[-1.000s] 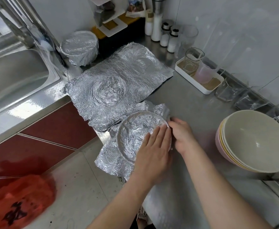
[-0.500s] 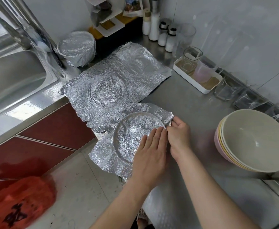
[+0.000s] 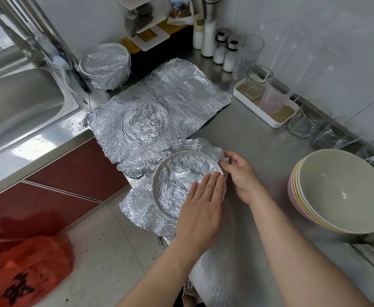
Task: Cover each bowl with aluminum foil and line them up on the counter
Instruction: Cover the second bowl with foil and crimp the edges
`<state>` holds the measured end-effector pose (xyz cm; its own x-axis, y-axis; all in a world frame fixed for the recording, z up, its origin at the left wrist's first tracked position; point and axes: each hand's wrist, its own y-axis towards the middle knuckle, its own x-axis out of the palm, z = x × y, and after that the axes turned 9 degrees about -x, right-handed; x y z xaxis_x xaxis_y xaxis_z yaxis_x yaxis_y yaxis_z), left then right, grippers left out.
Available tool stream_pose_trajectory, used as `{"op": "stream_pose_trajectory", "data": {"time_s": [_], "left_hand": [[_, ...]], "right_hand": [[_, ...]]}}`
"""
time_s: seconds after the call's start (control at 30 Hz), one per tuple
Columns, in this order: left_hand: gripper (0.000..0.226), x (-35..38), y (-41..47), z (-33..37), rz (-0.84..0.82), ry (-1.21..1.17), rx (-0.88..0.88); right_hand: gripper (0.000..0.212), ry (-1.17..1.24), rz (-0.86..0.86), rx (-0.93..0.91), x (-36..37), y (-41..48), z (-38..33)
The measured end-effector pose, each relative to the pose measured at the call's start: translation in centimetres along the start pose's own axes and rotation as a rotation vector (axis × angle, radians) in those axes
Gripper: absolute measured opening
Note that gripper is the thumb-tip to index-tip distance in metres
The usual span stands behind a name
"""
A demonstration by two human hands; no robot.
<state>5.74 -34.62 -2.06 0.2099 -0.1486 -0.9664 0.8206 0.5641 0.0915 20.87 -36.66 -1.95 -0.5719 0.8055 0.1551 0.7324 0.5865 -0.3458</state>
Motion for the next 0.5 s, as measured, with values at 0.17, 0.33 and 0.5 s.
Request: {"op": "stream_pose_trajectory", "data": {"time_s": [0.17,0.33,0.5], "left_hand": [[0.06,-0.2,-0.1,-0.3,-0.024,-0.017,0.024],[0.061,-0.4,-0.1,-0.5,-0.043,-0.033,0.026],[0.068,-0.4,-0.1,-0.7,-0.051,-0.027,0.041]], "right_hand": [[0.033,-0.032,0.029,0.043,1.2,0.5,0.2],[0.042,-0.024,0.124,0.028,1.9,0.4,0.3],[0.034,0.041,0.042,0.041,2.3,0.3,-0.1]]}}
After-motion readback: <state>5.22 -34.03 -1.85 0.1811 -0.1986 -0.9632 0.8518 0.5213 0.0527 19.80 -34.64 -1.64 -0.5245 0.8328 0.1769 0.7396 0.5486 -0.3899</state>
